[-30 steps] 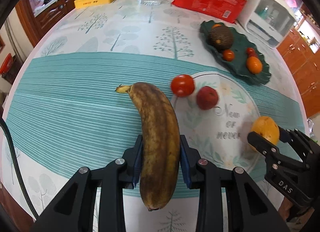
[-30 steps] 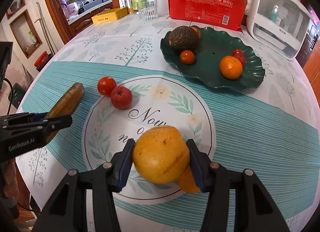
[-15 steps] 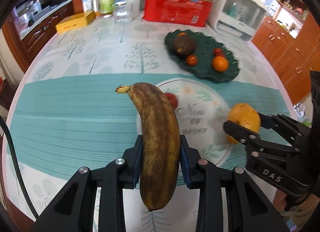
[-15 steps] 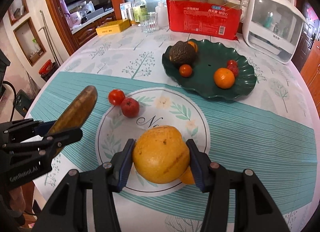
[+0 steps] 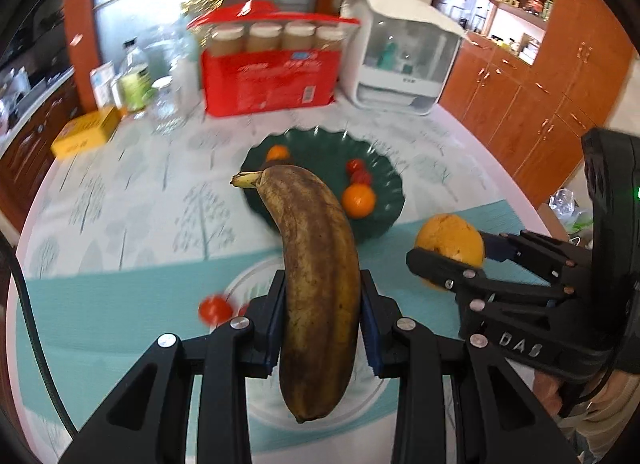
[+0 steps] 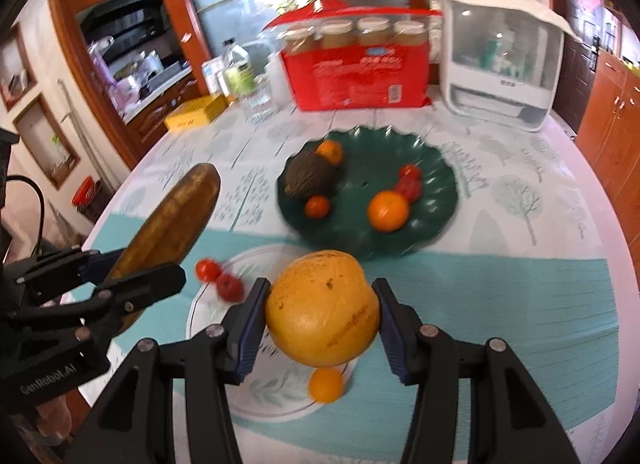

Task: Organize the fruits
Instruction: 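Lift and carry the banana and grapefruit in both tools over the green plate, then lower the banana and grapefruit onto the green plate and open both tools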

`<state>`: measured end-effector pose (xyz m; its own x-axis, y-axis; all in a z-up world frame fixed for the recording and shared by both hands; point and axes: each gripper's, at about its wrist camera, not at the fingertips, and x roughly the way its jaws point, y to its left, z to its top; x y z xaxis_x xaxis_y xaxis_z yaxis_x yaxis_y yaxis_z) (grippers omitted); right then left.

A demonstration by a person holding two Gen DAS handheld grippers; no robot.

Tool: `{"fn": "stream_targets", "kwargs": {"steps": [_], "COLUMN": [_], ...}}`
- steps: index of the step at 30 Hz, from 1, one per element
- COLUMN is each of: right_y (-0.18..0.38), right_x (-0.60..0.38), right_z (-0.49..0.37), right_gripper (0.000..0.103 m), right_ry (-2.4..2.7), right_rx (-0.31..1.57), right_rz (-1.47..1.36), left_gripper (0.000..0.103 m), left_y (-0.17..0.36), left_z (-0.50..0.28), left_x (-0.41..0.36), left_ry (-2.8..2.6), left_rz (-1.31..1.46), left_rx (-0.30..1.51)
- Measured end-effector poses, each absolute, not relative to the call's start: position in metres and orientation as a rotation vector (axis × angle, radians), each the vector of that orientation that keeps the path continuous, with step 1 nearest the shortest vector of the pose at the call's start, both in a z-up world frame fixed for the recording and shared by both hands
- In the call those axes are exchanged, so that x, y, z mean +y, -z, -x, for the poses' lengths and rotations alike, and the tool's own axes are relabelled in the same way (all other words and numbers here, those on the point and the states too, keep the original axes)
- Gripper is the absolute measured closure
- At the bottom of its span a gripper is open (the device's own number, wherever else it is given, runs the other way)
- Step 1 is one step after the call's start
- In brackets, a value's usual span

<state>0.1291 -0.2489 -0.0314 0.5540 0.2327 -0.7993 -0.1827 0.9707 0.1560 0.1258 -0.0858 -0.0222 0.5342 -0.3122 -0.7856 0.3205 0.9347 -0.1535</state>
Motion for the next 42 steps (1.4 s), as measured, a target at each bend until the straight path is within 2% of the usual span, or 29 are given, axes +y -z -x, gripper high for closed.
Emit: {"fn": "stream_targets", "kwargs": {"steps": [12, 21, 38, 39, 40, 41, 42], "right_y": [0.010, 0.062, 0.124, 0.125, 0.125, 0.125, 0.125], "right_x": [-0.301, -0.314, -0.311, -0.310, -0.309, -0.306, -0.304], "right_z": [-0.243, -0.319, -0.367, -0.368, -0.369, -0.370, -0.371], "right_gripper": [0.051, 0.051, 0.051, 0.051, 0.051, 0.051, 0.051], "right_ry": [-0.143, -0.129, -0.103, -0.107, -0.109, -0.114, -0.118], "right_rx": [0.922, 1.005, 1.119, 1.116, 1.115, 1.117, 1.120], "right_rz": [-0.126, -0.181, -0.268, -0.270, -0.271, -0.272, -0.271], "left_gripper": [0.071, 0.071, 0.070, 0.068, 0.061, 0.047, 0.041], "left_y": [0.028, 0.075, 0.132, 0.131, 0.128, 0.125, 0.123], "left_z": [-0.212, -0.267, -0.302, -0.302, -0.302, -0.302, -0.301], "left_x": [-0.145, -0.172, -0.176, -0.174, -0.172, -0.170, -0.168], "left_ry": [0.459, 0.458, 0.385, 0.382, 0.387, 0.387, 0.385], "left_rz": [-0.005, -0.013, 0.034, 0.037, 0.048, 0.055, 0.062], "left_rx": [0.900, 0.944, 1.055, 1.046, 1.038, 1.035, 1.030]}}
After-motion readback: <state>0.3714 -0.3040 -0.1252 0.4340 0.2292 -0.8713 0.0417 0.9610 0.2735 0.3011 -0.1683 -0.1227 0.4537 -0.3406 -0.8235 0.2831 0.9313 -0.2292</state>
